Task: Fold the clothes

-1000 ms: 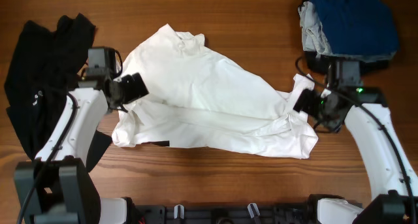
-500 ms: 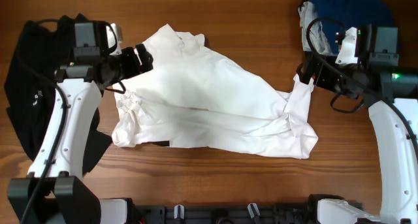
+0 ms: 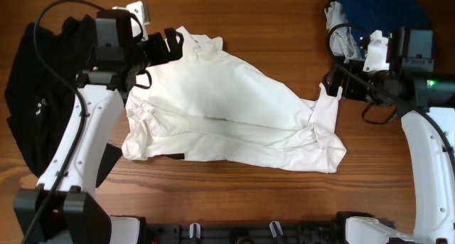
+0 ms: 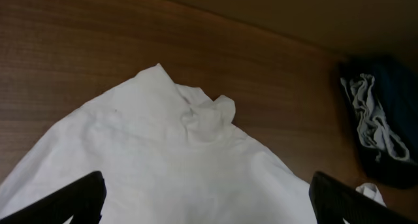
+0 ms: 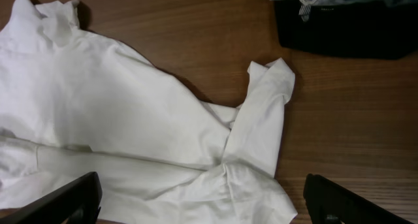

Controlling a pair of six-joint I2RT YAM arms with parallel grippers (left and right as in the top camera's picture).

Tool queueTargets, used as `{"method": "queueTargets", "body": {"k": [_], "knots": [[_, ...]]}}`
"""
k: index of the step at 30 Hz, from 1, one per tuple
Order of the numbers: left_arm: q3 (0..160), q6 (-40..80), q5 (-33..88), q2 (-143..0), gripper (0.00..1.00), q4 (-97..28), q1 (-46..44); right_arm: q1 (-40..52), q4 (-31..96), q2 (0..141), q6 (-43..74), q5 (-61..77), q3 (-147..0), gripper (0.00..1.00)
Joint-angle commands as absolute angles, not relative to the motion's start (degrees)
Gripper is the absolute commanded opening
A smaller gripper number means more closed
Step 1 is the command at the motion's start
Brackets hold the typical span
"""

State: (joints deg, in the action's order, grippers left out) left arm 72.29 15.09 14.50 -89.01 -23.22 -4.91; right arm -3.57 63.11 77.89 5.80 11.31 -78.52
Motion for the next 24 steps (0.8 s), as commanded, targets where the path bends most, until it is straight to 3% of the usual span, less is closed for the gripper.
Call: {"method": "queueTargets", "body": {"k": [1,12,24], "knots": [[72.5,14.3,13.1,-93.9,1.00,-19.2,-5.0,-3.7,63.4,77.7,4.0,9.9,-79.7,0.99],[85.1,5.9,9.9,-116.0,1.00,-15.6,-5.0,-3.7,63.9,77.7,4.7,5.7,-79.7,1.00],[89.2,-4.7,5.7,-127.7,1.00,-9.1,-5.0,-3.7,63.0,78.4,4.6,5.7,-79.6,1.00]]}}
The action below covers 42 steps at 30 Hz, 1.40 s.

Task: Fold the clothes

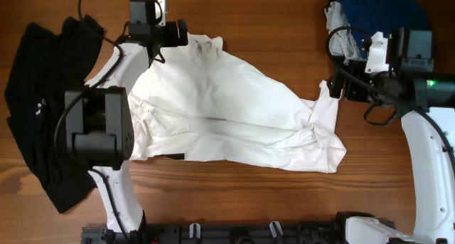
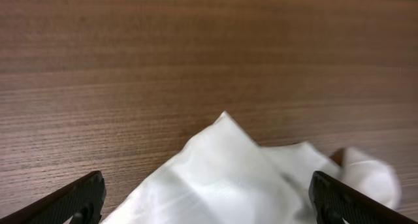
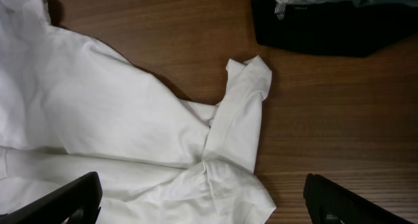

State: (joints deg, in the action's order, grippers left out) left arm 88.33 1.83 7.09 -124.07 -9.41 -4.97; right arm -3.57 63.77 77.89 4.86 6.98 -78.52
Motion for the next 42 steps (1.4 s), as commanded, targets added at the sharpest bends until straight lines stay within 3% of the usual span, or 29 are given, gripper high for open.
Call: {"method": "queueTargets", "body": {"k": [1,5,12,18,26,29,31,32,42], "knots": [[89.2,-5.6,5.7,-128.2,1.00,-8.8,-5.0,-3.7,63.0,78.5,4.6,5.7,-79.6,0.99],[89.2,-7.2,5.7,-130.0,0.97,-7.3,-5.0,-3.7,63.1,78.6,4.6,5.7,-79.6,1.00],[89.2,-7.1,6.6,-130.6,0.79,-6.9,-5.0,-3.7,63.1,78.7,4.7,5.8,-79.6,1.00],[89.2,-7.1,6.5,-131.8,0.46,-8.8,-5.0,-3.7,63.3,78.7,4.6,5.7,-79.6,1.00],[89.2,-7.0,4.3,-136.7,0.43,-10.9,-5.0,-3.7,63.6,78.7,4.6,5.8,-79.6,0.99],[89.2,-4.1,0.1,-137.6,0.31,-11.3,-5.0,-3.7,63.7,78.7,4.6,6.0,-79.6,1.00],[89.2,-1.5,-2.9,-137.8,0.15,-11.6,-4.9,-3.7,63.7,78.7,4.7,6.0,-79.6,1.00],[89.2,0.0,-4.0,-137.9,0.12,-11.9,-4.8,-3.7,63.7,78.7,4.7,6.0,-79.6,1.00],[89.2,8.5,-6.1,-138.1,0.05,-18.7,1.5,-3.7,63.7,78.7,5.1,6.0,-79.6,1.00]]}}
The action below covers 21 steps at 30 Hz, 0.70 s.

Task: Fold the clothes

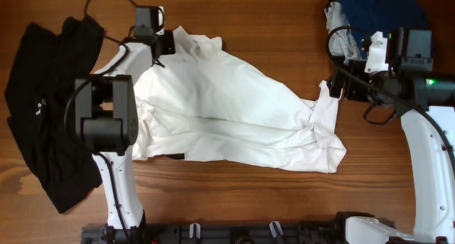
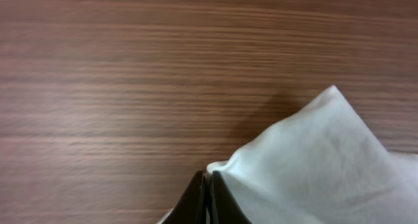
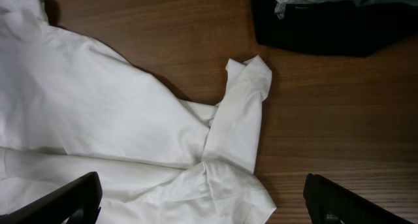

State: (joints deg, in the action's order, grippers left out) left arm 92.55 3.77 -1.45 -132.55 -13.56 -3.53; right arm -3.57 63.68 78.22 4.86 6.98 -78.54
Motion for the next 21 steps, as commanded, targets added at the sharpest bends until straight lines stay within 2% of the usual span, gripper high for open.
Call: {"method": "queueTargets", "body": {"k": [1,3,6,8,21], "knots": [[89.2,8.6,-6.0,-138.1,0.04,-20.2,3.0,-3.7,63.6,78.7,5.1,6.0,-79.6,1.00],[89.2,8.4,-5.8,-138.1,0.04,-20.9,4.1,-3.7,63.4,78.7,5.1,6.0,-79.6,1.00],[89.2,0.9,2.2,-138.1,0.09,-21.1,4.9,-3.7,63.2,78.7,5.1,6.0,-79.6,1.00],[89.2,0.0,3.4,-138.1,0.10,-21.3,4.9,-3.7,63.2,78.7,5.2,6.0,-79.6,1.00],[89.2,2.5,-8.9,-138.1,0.12,-27.6,8.7,-3.7,62.5,79.4,6.0,6.0,-79.4,1.00]]}}
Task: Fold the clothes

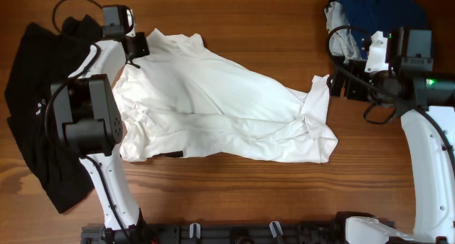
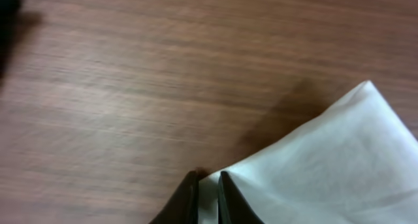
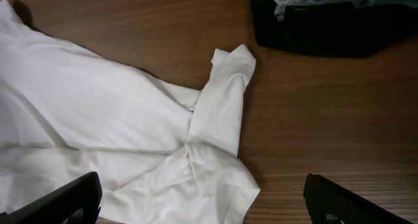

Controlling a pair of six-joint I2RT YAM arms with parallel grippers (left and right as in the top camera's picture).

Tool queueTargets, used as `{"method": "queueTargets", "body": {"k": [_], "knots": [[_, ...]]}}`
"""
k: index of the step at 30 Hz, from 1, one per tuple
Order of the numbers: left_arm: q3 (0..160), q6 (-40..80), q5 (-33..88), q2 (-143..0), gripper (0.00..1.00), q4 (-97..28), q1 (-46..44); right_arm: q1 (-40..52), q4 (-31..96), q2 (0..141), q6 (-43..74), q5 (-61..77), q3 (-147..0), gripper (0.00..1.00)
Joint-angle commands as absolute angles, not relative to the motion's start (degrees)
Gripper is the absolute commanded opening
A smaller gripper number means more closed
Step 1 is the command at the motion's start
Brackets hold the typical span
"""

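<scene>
A white shirt [image 1: 220,109] lies crumpled across the middle of the wooden table [image 1: 249,201]. My left gripper [image 1: 136,46] is at its far left corner, shut on the fabric edge. The left wrist view shows the dark fingers [image 2: 188,196] pinching that white corner [image 2: 313,172] against the wood. My right gripper [image 1: 340,86] hovers open just right of the shirt's short sleeve [image 1: 318,94]. In the right wrist view the sleeve [image 3: 222,100] lies between the wide-open fingers [image 3: 65,201], untouched.
A black garment [image 1: 39,109] lies along the left edge of the table. A pile of dark blue, grey and black clothes [image 1: 377,9] sits in the far right corner, and the right wrist view shows its black garment [image 3: 326,31] close beyond the sleeve.
My left gripper has moved left with the shirt corner held in it. The whole shirt has shifted left, its right sleeve included. The right arm stays where it was.
My left gripper was open over the shirt's far left part. Then it was open at the corner near the table's far side. It then stood shut on that corner, and now the shirt sits further left. The right gripper stayed open throughout.
</scene>
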State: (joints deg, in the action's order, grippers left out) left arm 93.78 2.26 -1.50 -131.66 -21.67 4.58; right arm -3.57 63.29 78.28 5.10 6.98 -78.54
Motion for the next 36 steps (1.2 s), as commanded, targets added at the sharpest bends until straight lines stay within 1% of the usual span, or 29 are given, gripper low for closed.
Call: {"method": "queueTargets", "body": {"k": [1,7,8,9,11,12,13,16,19,26,30,33,35,36], "knots": [[89.2,2.5,-8.9,-138.1,0.12,-28.3,9.3,-3.7,62.3,79.9,6.0,6.0,-79.4,1.00],[89.2,2.6,-8.8,-137.2,0.12,-30.9,11.6,-3.7,60.6,83.9,6.0,6.0,-79.4,1.00],[89.2,2.6,-8.8,-136.5,0.13,-31.2,11.7,-3.7,59.6,85.0,6.0,6.0,-79.4,1.00],[89.2,2.6,-8.9,-135.8,0.16,-31.4,11.6,-3.7,58.5,86.0,6.1,6.0,-79.4,1.00],[89.4,2.6,-8.8,-134.2,0.49,-32.1,11.5,-3.7,56.0,88.1,6.3,6.0,-79.4,1.00],[89.6,2.6,-8.5,-133.2,0.68,-32.6,11.4,-3.7,54.8,89.1,6.2,6.2,-79.4,1.00],[90.0,2.6,-8.4,-132.2,0.77,-33.3,11.2,-3.7,53.3,90.3,6.3,6.6,-79.4,1.00],[91.9,2.6,-8.4,-128.2,0.92,-36.6,10.7,-3.3,47.9,94.7,6.2,7.3,-79.4,1.00],[93.9,2.6,-7.5,-124.6,0.96,-39.4,10.0,-2.2,43.4,99.6,6.2,7.3,-79.4,1.00],[94.2,2.6,-1.9,-116.9,0.98,-40.6,7.1,1.2,37.8,109.7,6.7,7.3,-79.4,0.99],[94.2,5.0,0.4,-114.1,0.98,-41.1,4.8,2.4,37.1,114.6,10.8,5.7,-79.4,0.88],[94.2,5.0,1.1,-113.6,0.98,-42.3,3.1,2.3,36.9,116.5,12.0,5.4,-79.4,0.77],[94.2,5.0,1.1,-113.6,0.98,-43.2,2.1,2.4,36.7,116.9,12.2,4.6,-79.4,0.67],[94.2,5.0,1.1,-113.6,0.98,-43.5,1.6,2.4,36.4,117.0,12.2,4.2,-79.4,0.57]]}}
